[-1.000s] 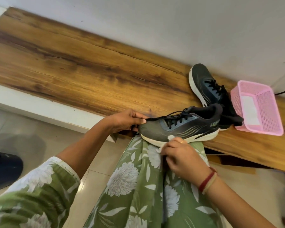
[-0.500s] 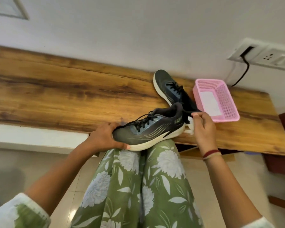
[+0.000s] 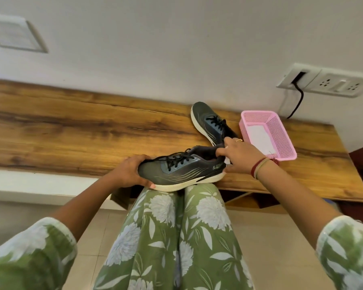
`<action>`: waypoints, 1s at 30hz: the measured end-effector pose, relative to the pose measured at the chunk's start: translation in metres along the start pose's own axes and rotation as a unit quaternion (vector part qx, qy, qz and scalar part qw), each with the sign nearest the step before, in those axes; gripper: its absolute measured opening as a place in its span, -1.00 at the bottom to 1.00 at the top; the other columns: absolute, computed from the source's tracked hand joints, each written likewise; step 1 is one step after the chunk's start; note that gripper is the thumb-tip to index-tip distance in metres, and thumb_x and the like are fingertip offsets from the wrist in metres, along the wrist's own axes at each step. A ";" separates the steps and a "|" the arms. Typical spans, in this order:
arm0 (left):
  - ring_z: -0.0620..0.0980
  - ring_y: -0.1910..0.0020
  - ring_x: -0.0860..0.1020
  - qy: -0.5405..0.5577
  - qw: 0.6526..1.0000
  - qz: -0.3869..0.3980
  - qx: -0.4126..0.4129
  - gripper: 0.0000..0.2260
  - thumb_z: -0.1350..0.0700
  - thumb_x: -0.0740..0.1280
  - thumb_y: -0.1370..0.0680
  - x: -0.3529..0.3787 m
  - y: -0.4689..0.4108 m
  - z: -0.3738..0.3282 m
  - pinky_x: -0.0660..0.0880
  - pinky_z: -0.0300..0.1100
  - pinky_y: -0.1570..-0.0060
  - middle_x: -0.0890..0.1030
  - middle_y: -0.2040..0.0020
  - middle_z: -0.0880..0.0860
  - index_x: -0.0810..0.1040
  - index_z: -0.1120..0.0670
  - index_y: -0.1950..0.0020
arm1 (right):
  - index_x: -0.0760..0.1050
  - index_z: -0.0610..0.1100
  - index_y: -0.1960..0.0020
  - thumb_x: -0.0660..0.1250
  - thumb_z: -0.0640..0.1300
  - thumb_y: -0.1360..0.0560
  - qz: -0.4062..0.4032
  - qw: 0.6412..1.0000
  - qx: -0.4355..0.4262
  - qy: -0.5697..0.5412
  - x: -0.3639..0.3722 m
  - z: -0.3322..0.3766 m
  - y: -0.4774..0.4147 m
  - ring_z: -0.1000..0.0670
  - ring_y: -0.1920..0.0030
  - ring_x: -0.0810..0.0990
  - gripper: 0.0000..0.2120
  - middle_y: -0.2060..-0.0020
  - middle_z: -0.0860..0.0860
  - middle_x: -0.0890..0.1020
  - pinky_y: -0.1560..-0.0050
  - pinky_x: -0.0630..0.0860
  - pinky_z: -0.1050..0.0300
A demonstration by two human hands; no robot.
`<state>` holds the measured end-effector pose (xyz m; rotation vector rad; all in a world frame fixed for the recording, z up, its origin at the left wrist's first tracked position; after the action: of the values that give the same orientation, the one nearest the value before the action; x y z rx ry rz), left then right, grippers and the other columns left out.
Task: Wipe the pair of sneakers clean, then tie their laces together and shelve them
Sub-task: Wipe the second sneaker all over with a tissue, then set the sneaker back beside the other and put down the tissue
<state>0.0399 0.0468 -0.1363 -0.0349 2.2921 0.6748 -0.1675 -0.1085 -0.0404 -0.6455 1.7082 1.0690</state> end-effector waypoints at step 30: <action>0.17 -0.28 0.41 0.112 0.978 -0.170 -0.047 -0.29 0.11 0.49 -0.39 -0.024 -0.060 -0.063 0.40 -0.02 -0.27 0.36 -0.30 0.18 0.25 0.05 -0.47 | 0.57 -0.10 0.30 0.59 0.00 -0.17 -0.205 0.945 0.209 -0.148 -0.031 0.127 -0.023 -0.06 0.24 0.53 -0.73 0.22 -0.04 0.49 0.36 0.47 0.10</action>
<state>0.0292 -0.0391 -0.1105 -0.5614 2.3834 0.6217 -0.0794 -0.0091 -0.0369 -0.5036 1.3946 0.4606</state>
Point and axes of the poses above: each hand's wrist, its own y-axis away from the middle knuckle, its own x-axis out of the palm, z = x × y, the point moved 10 cm from there along -y, towards the middle knuckle
